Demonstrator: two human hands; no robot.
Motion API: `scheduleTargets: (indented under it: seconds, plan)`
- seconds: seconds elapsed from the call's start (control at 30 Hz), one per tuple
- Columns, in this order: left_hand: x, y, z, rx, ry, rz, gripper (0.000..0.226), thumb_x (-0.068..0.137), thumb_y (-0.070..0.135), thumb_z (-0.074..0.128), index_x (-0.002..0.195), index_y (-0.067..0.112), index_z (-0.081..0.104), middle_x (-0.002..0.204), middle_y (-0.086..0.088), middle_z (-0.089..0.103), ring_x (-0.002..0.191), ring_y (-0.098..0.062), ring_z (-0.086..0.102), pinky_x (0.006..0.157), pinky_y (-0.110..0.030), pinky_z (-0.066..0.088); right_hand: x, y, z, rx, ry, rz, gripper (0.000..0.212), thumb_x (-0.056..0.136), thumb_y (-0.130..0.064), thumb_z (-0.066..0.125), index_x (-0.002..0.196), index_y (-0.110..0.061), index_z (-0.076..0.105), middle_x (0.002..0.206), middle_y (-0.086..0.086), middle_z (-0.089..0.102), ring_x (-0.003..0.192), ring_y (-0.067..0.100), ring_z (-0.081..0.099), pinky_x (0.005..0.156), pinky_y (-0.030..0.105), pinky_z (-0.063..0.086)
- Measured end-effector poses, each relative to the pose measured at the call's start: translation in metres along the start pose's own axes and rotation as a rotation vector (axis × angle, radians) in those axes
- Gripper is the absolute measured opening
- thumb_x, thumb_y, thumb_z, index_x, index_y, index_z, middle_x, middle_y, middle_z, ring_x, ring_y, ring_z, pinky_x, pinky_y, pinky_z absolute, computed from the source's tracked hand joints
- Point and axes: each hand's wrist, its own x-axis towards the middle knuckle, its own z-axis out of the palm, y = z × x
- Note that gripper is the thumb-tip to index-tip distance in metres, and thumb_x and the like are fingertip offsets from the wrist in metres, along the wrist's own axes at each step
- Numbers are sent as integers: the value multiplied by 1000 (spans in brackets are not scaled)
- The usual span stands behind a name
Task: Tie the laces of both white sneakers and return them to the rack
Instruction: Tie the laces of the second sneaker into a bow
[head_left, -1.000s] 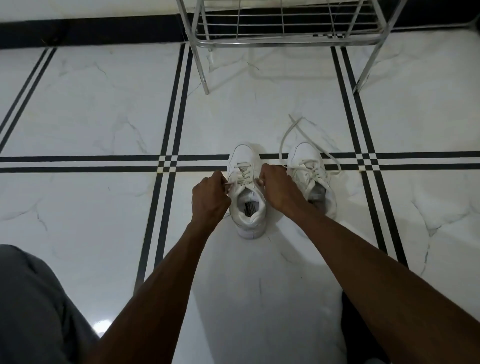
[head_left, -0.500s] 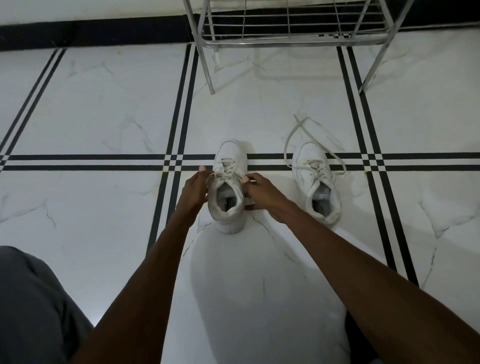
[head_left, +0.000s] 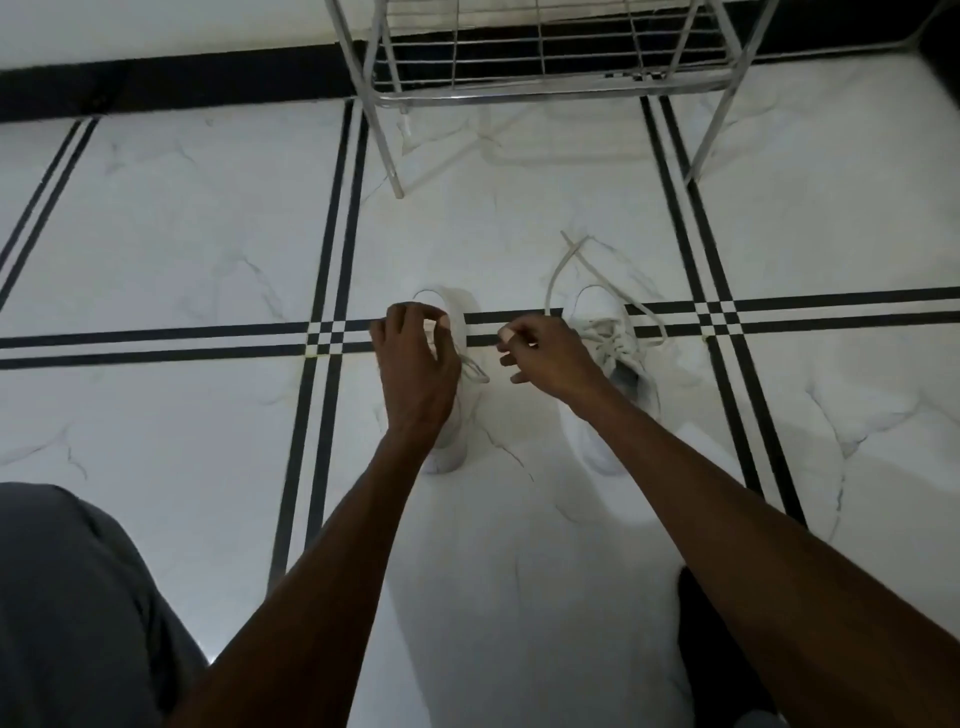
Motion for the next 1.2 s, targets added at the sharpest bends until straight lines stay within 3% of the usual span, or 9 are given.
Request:
scheduleTargets:
  seconds: [0.13,0.23,0.37,0.5,0.6,0.7,0.8,1.0,1.2]
  plan:
    - [-10,45,24,-149,-105,29,12,100,18,57,103,8,64,108,-3,60,97,-16,56,79,-22,40,-5,-3,-36,53,124,-69,17,99,-16,57,101,-8,72,86,7,79,74,15,78,65,32,62]
    - [-21,60,47,-244,-303,-150,26,101,31,57,95,8,67,97,-3,67,88,-20,65,76,-33,49,-10,0,-68,40,283,-100,19,99,-16,56,96,-8,73,78,3,77,64,9,75,58,19,53]
    - [-37,68,69,-376,-544,-372,59,96,59,54,92,3,73,88,-11,77,87,-29,75,89,-50,60,-11,23,-109,-110,484,-40,37,96,-33,57,80,-3,71,70,10,74,63,23,73,67,40,62]
    - [-43,77,77,-407,-615,-316,46,92,63,60,114,25,75,118,6,75,102,-17,71,98,-43,57,-18,46,-124,-317,359,151,58,98,-52,50,68,-5,64,72,15,70,74,32,70,71,38,59]
    - [-39,80,82,-379,-649,-265,51,88,62,66,126,28,71,128,10,70,99,-13,71,85,-27,56,-26,51,-119,-310,220,210,56,101,-53,49,61,-14,55,63,3,56,67,19,56,58,26,39]
    - [-38,78,87,-377,-639,-205,48,86,52,75,125,23,72,128,6,70,104,-13,70,78,-16,52,-23,58,-112,-218,176,154,45,93,-49,64,95,-6,75,89,9,74,86,21,68,79,36,54]
    - [-38,77,90,-349,-548,-97,44,87,37,80,124,16,72,124,4,67,106,-13,67,76,-7,51,-24,55,-107,-171,206,136,42,88,-41,74,115,-9,74,110,9,76,104,22,70,94,39,56]
    - [-32,78,91,-233,-498,43,32,87,30,77,115,15,74,116,-7,70,98,-20,69,86,-36,59,-19,51,-98,-197,256,97,26,93,-24,70,106,-2,73,108,14,75,104,24,68,87,30,50]
    - [-21,69,84,-176,-537,82,27,86,28,78,109,15,75,109,-6,69,93,-16,69,75,-23,54,-14,49,-86,-251,238,4,11,95,-21,67,99,-10,68,105,8,73,99,21,66,80,28,49]
